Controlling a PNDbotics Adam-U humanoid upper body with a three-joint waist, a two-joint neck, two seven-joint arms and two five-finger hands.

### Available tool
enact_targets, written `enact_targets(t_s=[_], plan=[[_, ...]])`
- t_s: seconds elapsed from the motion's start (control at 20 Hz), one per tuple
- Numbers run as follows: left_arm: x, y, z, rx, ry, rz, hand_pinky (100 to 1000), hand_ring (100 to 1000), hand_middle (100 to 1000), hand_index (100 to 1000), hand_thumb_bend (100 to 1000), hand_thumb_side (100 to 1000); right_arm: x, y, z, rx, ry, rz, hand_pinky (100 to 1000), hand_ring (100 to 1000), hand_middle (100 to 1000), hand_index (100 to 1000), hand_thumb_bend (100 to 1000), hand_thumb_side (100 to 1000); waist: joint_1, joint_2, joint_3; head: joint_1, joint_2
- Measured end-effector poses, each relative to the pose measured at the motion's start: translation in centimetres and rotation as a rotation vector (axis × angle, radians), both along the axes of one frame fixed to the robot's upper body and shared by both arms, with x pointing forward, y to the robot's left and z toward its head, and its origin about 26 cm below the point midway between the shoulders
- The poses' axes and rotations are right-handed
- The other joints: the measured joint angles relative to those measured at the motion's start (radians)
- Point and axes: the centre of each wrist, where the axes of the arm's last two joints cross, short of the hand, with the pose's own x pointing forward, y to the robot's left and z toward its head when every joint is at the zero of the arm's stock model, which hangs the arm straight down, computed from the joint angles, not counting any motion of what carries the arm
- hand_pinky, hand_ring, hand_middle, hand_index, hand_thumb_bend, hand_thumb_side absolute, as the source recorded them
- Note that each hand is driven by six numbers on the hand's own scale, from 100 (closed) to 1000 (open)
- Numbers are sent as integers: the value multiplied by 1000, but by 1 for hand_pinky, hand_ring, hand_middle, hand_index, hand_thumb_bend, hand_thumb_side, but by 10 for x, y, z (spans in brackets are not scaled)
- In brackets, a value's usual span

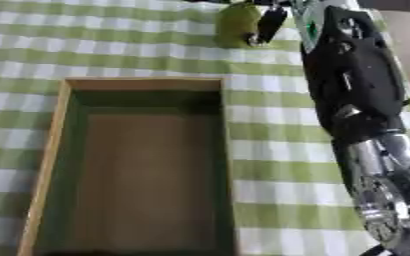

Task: Pick up objects on the table and place them in the box.

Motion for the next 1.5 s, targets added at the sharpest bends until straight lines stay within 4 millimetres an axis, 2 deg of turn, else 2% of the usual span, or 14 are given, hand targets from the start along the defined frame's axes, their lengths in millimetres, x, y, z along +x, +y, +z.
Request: enact_targets(t_s=[0.1,0.45,0.55,0.6,0.7,0.9,1.25,1.5], plan=[[0,0,0,0,-1,0,506,685,554,808,100,717,0,0,-1,5,-5,2,877,839,697,852,182,100,0,0,0,-1,0],[0,0,1,0,-2,-1,507,686,554,808,100,716,2,0,-6,26,-7,17,841,775,600,750,145,100,0,0,1,-2,0],[0,0,1,-1,-3,-2,508,687,554,808,100,716,3,-1,-8,41,-11,27,825,748,572,725,196,100,-1,0,1,-2,0],[0,0,1,-1,-3,-2,508,687,554,808,100,715,3,-1,-8,49,-16,33,805,711,547,704,249,100,-1,0,1,-2,0],[0,0,1,-1,-3,-2,508,687,555,808,100,715,3,-1,-8,65,-35,42,763,618,478,632,297,100,-2,-1,1,-2,0],[0,0,1,-1,-4,-2,509,688,555,808,100,713,3,-1,-13,82,-92,47,715,555,389,535,297,100,-4,-4,0,-2,1],[0,0,1,-2,-6,-2,510,688,555,807,100,710,5,3,-17,66,-149,68,691,539,373,518,311,100,-4,-22,-10,3,11],[0,0,0,-3,-3,-1,511,689,555,806,100,708,3,4,-13,57,-202,108,687,533,367,515,328,100,-3,-40,-22,6,24]])
